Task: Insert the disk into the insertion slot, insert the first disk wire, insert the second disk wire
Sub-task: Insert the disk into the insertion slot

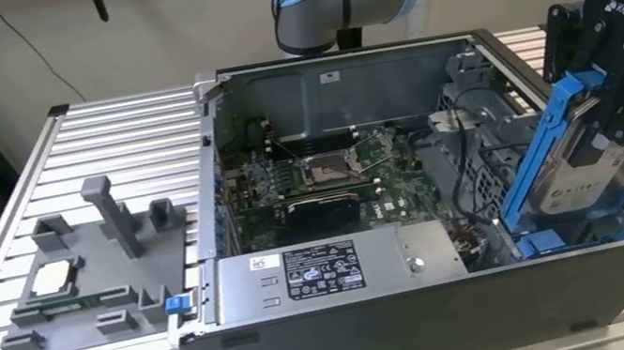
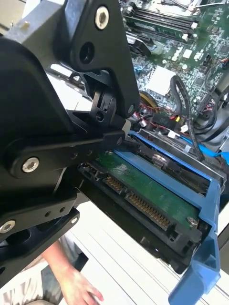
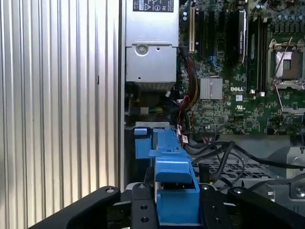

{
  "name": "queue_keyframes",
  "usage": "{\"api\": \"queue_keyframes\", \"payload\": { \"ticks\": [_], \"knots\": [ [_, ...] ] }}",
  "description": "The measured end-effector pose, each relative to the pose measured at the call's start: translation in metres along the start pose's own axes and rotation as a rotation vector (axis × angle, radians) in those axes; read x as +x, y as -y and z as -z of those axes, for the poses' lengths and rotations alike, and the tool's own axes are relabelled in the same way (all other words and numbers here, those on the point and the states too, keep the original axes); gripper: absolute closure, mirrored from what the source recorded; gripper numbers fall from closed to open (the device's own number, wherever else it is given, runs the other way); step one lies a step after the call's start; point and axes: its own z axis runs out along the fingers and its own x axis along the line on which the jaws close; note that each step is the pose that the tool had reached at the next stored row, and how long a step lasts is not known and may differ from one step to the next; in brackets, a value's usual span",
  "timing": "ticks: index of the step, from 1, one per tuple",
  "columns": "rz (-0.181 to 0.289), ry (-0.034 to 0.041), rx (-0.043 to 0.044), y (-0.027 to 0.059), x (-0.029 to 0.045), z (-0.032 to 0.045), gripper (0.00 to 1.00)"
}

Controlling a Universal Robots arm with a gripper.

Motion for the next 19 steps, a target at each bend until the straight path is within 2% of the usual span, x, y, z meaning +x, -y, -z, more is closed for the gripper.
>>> {"api": "queue_keyframes", "payload": {
  "ticks": [9,19],
  "knots": [
    [0.000,0.0038,-0.0002,0.0025,0.0002,-0.0138,1.00],
    [0.000,0.0038,-0.0002,0.0036,0.0003,-0.0319,1.00]
  ]
}}
